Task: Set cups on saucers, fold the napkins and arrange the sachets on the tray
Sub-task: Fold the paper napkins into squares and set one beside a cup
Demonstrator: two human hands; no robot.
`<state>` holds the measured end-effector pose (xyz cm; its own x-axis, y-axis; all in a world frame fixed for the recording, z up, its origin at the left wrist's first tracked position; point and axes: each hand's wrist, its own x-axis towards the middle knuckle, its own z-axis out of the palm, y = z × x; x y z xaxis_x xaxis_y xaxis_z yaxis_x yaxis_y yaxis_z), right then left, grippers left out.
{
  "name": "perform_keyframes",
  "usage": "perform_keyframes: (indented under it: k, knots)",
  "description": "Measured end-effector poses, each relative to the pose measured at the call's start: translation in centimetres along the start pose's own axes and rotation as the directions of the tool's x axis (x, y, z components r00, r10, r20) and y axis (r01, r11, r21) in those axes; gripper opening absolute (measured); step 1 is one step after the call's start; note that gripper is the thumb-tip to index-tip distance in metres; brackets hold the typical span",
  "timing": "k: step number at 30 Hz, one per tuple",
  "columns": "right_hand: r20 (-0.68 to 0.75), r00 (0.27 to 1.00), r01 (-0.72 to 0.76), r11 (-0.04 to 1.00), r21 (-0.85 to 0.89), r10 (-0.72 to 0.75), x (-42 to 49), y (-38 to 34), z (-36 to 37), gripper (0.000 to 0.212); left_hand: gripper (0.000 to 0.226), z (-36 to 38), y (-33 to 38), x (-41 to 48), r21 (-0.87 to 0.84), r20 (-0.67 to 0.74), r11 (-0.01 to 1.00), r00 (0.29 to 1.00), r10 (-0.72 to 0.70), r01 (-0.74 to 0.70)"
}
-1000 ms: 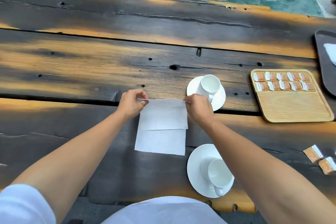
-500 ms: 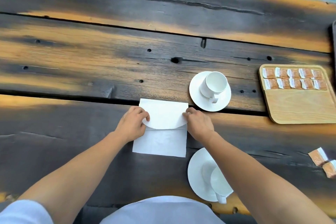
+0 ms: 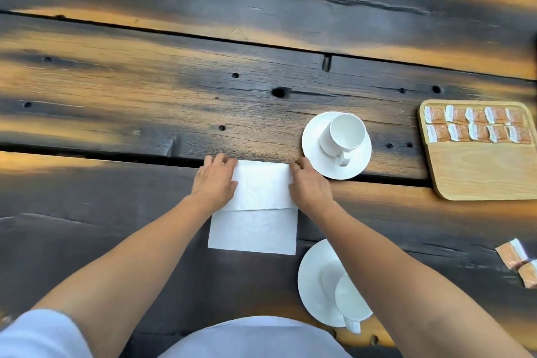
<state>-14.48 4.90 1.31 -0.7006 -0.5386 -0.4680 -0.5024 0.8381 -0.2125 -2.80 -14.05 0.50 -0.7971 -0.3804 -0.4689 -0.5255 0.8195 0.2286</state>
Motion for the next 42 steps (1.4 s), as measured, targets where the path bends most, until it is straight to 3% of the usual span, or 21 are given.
perform_keyframes:
  k: [4, 8, 11, 13, 15, 17, 19, 22, 25, 32, 37, 42]
  knots:
    - [-0.020, 1.000, -0.005, 1.000, -0.016, 0.004, 0.3, -0.2, 0.5, 0.032, 0.051, 0.6, -0.1, 0.4, -0.047, -0.041, 0.999, 0.999, -0.028, 0.026]
    - [-0.039, 0.999, -0.019, 0.999, 0.042, 0.021, 0.7, -0.1, 0.9, 0.030, 0.028, 0.3, -0.5, 0.5, -0.096, -0.083, 0.995, 0.996, -0.016, 0.008]
    - [-0.053, 0.998, -0.036, 0.990, 0.136, 0.043, 0.9, 0.3, 1.2, 0.029, 0.012, -0.1, -0.6, 0.1, -0.360, -0.057, 0.932, 0.996, -0.072, 0.047]
    - [-0.055, 0.998, -0.031, 0.976, 0.213, 0.043, 0.8, 0.7, 1.3, 0.024, 0.020, 0.1, -0.7, -0.6, -0.632, 0.093, 0.754, 0.983, -0.157, 0.180]
    - [-0.079, 0.996, -0.011, 0.945, 0.328, 0.039, 0.6, 0.7, 1.1, 0.007, 0.022, 0.3, -0.8, -1.7, -0.798, 0.304, 0.489, 0.936, -0.179, 0.352]
    - [-0.063, 0.996, -0.029, 0.869, 0.494, 0.068, 0.3, 0.4, 0.3, 0.014, 0.019, 0.7, -1.1, -3.0, -0.822, 0.452, 0.311, 0.879, -0.149, 0.476]
    - [-0.007, 0.992, -0.094, 0.758, 0.645, 0.129, 0.3, 0.0, -0.4, 0.008, 0.012, 1.1, -1.7, -4.1, -0.802, 0.561, 0.186, 0.823, -0.092, 0.568]
    - [0.014, 0.990, -0.106, 0.692, 0.714, 0.138, 0.3, -0.4, -0.9, 0.007, 0.020, 2.3, -2.1, -5.9, -0.710, 0.703, 0.107, 0.710, 0.050, 0.696]
    - [0.005, 0.997, -0.064, 0.730, 0.681, 0.083, 0.0, -1.1, -1.0, 0.012, 0.029, 4.0, -1.8, -7.5, -0.661, 0.750, 0.115, 0.657, 0.070, 0.742]
    - [-0.095, 0.995, 0.059, 0.874, 0.482, -0.014, -2.9, -3.3, -1.9, 0.015, 0.021, 5.3, 0.2, -8.3, -0.701, 0.688, 0.149, 0.716, -0.118, 0.697]
    - [-0.189, 0.975, 0.183, 0.914, 0.362, -0.120, -7.8, -6.1, -0.1, 0.015, 0.029, 4.7, 0.8, -8.7, -0.682, 0.731, -0.042, 0.678, -0.069, 0.730]
    - [-0.143, 0.974, 0.204, 0.952, 0.227, -0.174, -10.6, -7.5, 4.0, 0.023, 0.052, 4.8, 0.8, -8.8, -0.645, 0.754, -0.206, 0.657, -0.018, 0.735]
